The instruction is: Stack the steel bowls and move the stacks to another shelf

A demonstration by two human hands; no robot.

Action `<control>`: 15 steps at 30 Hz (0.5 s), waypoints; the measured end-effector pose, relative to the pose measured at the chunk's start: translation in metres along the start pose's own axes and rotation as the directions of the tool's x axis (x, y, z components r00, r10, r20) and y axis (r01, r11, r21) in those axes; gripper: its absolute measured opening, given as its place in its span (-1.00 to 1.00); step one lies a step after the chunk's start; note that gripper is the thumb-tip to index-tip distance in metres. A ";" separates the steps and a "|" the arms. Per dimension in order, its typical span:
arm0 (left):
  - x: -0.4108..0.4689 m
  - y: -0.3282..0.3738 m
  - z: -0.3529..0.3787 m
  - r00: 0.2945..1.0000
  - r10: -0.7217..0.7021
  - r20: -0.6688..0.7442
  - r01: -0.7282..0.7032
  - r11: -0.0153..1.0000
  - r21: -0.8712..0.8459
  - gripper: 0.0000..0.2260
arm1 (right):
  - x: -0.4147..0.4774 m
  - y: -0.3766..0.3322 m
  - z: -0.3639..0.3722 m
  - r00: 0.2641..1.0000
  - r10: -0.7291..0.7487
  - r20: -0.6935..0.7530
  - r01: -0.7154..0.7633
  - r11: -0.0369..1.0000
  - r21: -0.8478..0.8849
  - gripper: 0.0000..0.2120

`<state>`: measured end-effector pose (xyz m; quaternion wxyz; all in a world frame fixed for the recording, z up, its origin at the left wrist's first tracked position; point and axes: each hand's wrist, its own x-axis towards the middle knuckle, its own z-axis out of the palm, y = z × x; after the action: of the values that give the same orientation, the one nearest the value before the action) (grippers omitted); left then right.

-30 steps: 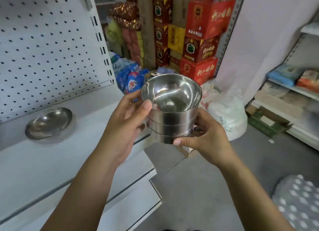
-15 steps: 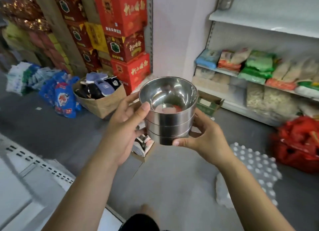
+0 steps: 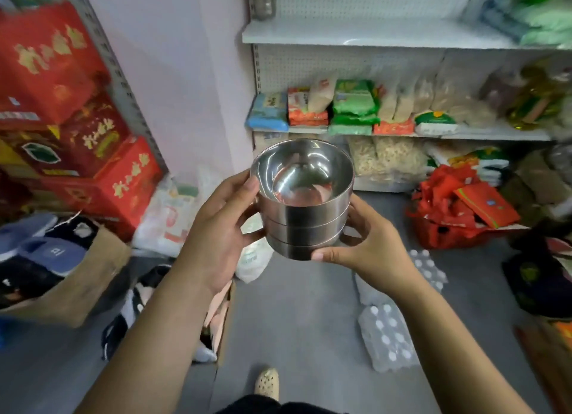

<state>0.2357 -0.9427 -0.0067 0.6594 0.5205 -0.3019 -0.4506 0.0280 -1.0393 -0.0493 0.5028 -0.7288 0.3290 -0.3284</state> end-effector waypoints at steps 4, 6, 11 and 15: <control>0.084 0.013 0.008 0.992 -0.046 0.115 0.037 0.996 0.077 -0.77 | 0.049 0.007 -0.008 0.989 0.028 -0.143 -0.027 1.000 0.004 -0.15; 0.119 0.012 0.016 0.982 -0.076 0.172 0.060 0.993 0.098 -0.76 | 0.067 0.015 -0.015 0.979 0.063 -0.193 -0.064 0.998 -0.002 -0.10; 0.191 -0.007 0.047 0.942 -0.159 0.296 0.132 0.985 0.110 -0.72 | 0.101 0.044 -0.047 0.941 0.147 -0.306 -0.152 0.988 0.008 -0.08; 0.250 -0.022 0.082 0.922 -0.195 0.334 0.163 0.979 0.122 -0.70 | 0.139 0.069 -0.082 0.926 0.169 -0.339 -0.180 0.984 -0.003 -0.14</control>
<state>0.2613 -1.2054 -0.0228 0.5279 0.4887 -0.3842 -0.5787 0.0306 -1.2132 -0.0717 0.4537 -0.6381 0.4793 -0.3966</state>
